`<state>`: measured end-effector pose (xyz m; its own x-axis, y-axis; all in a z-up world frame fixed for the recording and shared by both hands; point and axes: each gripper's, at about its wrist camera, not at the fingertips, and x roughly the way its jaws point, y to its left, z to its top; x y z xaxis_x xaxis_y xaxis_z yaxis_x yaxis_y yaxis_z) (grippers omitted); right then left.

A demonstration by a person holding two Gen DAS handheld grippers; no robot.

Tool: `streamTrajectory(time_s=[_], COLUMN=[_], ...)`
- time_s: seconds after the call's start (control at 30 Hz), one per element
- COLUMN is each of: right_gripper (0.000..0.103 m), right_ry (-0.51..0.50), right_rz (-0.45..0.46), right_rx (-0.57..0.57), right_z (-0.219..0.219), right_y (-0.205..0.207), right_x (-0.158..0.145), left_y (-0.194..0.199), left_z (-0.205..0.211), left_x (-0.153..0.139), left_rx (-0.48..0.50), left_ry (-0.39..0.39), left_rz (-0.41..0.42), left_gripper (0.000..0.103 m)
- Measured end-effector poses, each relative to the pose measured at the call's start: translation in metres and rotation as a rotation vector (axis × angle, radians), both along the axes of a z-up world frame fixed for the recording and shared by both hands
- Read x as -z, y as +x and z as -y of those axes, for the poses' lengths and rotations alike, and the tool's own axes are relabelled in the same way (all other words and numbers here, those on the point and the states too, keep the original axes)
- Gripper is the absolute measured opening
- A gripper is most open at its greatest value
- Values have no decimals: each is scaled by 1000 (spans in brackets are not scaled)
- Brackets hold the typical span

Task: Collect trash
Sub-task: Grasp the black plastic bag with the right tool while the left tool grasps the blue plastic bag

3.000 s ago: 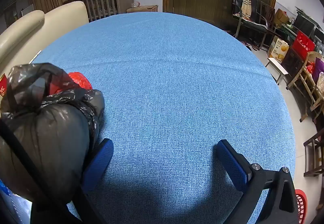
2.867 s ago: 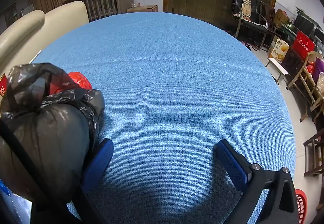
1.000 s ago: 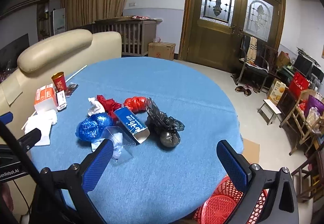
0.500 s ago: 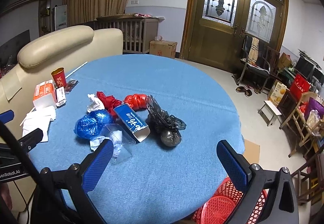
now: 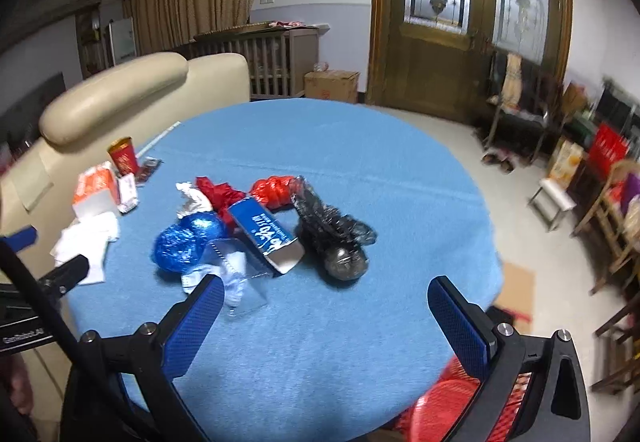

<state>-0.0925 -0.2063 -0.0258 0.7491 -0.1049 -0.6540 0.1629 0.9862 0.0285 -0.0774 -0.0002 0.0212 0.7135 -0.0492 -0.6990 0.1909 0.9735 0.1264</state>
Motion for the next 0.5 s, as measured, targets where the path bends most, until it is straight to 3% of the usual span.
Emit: streamTrajectory(time_s=[0.23,0.5], right_gripper=[103,103], right_ry=[224,273], right_rz=[-21,-73], right_rx=[60,33], right_z=[50,71], right_y=[10,43], right_x=[25,42], left_y=[11,42], left_z=[-3,-7], left_x=[14,31], left_rx=[-2,-10], left_ry=[-2,-12], left_rz=[-29,-83], left_gripper=[103,103])
